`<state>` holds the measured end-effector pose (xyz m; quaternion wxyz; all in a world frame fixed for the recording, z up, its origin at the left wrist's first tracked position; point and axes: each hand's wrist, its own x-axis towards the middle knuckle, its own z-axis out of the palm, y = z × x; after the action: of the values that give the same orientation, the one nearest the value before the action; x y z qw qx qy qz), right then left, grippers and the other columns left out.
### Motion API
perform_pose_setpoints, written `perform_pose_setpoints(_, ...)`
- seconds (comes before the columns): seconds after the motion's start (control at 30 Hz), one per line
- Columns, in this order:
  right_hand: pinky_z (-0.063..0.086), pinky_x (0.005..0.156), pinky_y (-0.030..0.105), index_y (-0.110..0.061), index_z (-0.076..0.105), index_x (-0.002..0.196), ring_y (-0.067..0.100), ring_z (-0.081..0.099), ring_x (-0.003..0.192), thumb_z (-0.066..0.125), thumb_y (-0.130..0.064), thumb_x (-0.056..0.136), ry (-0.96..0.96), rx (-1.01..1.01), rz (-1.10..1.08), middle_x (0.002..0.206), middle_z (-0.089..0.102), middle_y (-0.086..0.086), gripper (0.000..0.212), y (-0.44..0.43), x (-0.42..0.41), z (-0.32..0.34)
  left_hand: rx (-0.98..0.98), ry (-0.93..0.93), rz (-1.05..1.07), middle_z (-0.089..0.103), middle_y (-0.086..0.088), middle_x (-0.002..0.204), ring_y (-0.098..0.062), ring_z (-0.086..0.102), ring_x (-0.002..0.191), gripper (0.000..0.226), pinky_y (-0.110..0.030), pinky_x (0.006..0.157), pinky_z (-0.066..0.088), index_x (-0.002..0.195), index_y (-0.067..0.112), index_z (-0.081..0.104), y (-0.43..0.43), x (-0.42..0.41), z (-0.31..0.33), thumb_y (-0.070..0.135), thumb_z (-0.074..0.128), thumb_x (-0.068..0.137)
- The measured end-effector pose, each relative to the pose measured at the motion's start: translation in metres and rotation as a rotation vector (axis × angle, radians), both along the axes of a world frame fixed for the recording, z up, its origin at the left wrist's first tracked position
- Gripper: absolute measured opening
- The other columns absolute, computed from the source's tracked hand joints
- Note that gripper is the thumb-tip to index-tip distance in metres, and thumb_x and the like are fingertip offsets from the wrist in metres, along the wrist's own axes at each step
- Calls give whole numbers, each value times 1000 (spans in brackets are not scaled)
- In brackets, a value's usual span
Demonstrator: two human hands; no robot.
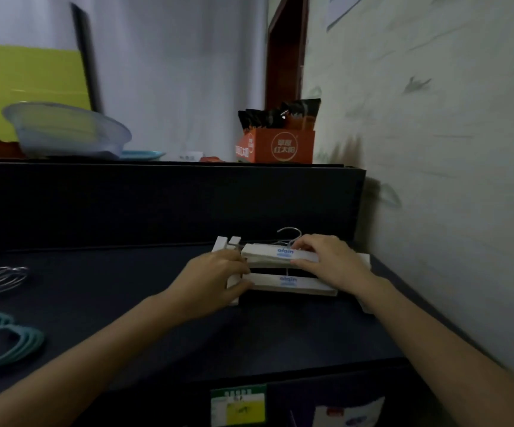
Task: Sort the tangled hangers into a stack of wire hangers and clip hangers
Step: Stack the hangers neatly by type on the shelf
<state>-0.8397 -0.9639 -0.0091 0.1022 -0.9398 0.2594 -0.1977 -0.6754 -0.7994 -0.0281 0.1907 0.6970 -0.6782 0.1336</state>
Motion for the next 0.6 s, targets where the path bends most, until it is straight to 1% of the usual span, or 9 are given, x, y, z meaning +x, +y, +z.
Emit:
perform_pose_setpoints(0.07, 46, 87, 32, -26, 57, 117, 15, 57, 105, 56, -42, 87, 42, 1, 11, 118, 60, -5, 35, -3, 7, -5, -14, -17, 80, 62, 11, 104, -2, 53, 89, 31, -22, 73, 48, 102, 23, 67, 10, 6, 4, 43, 47, 90)
perform_pose_setpoints(0.1, 46, 87, 32, -26, 56, 118, 16, 56, 105, 55, -43, 87, 51, 3, 15, 119, 60, -4, 35, -5, 8, -6, -17, -35, 121, 62, 11, 103, -3, 53, 88, 28, -21, 71, 47, 102, 24, 67, 13, 9, 6, 40, 48, 90)
perform_pose_setpoints(0.17, 45, 86, 30, -25, 55, 119, 15, 54, 105, 54, -44, 87, 68, -17, 24, 120, 58, -3, 37, -7, 10, -7, 0, -62, 213, 61, 11, 104, -6, 55, 92, 28, -23, 71, 46, 106, 25, 65, 21, 15, 9, 40, 48, 90)
perform_pose_setpoints(0.23, 42, 82, 28, -24, 52, 122, 15, 52, 108, 56, -45, 86, 77, -82, 23, 122, 55, -4, 42, -7, 11, -3, 24, -85, 310, 60, 10, 105, -8, 56, 92, 29, -24, 70, 46, 108, 25, 64, 29, 21, 11, 41, 47, 91)
perform_pose_setpoints(0.3, 43, 83, 29, -25, 50, 125, 14, 51, 111, 56, -46, 86, 49, -143, 38, 124, 54, -6, 44, -3, 14, 3, 28, -103, 409, 61, 9, 108, -9, 57, 94, 30, -24, 70, 45, 110, 25, 62, 39, 26, 13, 41, 45, 92)
perform_pose_setpoints(0.4, 45, 80, 28, -28, 53, 121, 11, 54, 108, 54, -44, 87, -22, -160, 120, 118, 57, -9, 37, 11, 24, 8, 21, -104, 525, 61, 9, 109, -11, 57, 95, 30, -24, 68, 42, 111, 26, 61, 63, 35, 13, 42, 44, 92)
perform_pose_setpoints(0.47, 48, 81, 31, -29, 56, 116, 11, 56, 105, 54, -43, 88, -49, -149, 206, 113, 58, -11, 32, 27, 38, 9, 33, -105, 585, 62, 9, 107, -11, 58, 94, 30, -24, 65, 40, 110, 27, 61, 84, 40, 14, 43, 43, 92)
perform_pose_setpoints(0.6, 50, 81, 34, -32, 59, 110, 12, 59, 99, 53, -42, 88, -45, -142, 378, 109, 62, -11, 25, 69, 74, 15, 15, -125, 707, 62, 9, 106, -13, 58, 95, 30, -25, 64, 36, 108, 26, 62, 136, 49, 15, 43, 43, 92)
